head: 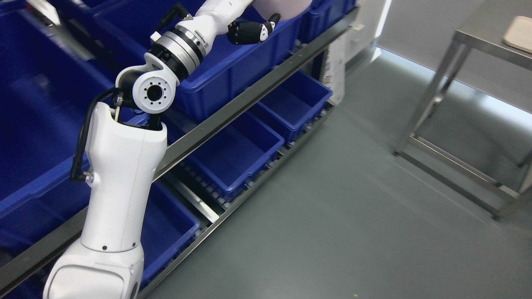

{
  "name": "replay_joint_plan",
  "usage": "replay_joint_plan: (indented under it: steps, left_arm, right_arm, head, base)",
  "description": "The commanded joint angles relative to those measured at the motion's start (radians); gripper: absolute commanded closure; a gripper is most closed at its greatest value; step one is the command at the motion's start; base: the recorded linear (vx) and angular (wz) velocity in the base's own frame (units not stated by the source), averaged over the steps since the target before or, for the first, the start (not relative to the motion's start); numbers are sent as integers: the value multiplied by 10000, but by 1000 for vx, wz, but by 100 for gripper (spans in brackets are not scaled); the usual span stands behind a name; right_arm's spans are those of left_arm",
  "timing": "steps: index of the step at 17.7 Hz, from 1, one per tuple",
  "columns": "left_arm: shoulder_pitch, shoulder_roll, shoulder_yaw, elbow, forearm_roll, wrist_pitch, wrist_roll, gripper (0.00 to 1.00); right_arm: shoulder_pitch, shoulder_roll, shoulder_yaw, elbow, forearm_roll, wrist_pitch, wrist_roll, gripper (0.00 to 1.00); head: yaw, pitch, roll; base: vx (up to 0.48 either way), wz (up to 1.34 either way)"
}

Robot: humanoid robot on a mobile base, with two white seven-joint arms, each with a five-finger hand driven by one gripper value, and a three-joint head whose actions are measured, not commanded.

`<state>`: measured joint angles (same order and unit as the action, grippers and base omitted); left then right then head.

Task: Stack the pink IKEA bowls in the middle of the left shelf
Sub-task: 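Lift the stacked bowls and carry them toward the blue bin shelf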

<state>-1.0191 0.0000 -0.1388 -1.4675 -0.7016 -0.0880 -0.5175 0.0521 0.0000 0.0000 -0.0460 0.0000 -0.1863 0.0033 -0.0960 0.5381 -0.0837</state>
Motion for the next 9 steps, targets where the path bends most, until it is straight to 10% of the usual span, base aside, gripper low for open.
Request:
replay_joint_plan:
  steps: [1, 9]
  left_arm:
    - [-440, 175, 728, 10, 21, 82, -25, 97]
    - [-501, 175, 682, 256, -10, 113, 21, 97]
  right_arm:
    - [1, -175, -92, 0, 77, 7, -2, 0]
    - [1, -175, -92, 0, 77, 7, -2, 0]
  head:
    - [0, 0, 0]
    - [0, 0, 0]
  base:
    - [-119, 949]
    - [-67, 819]
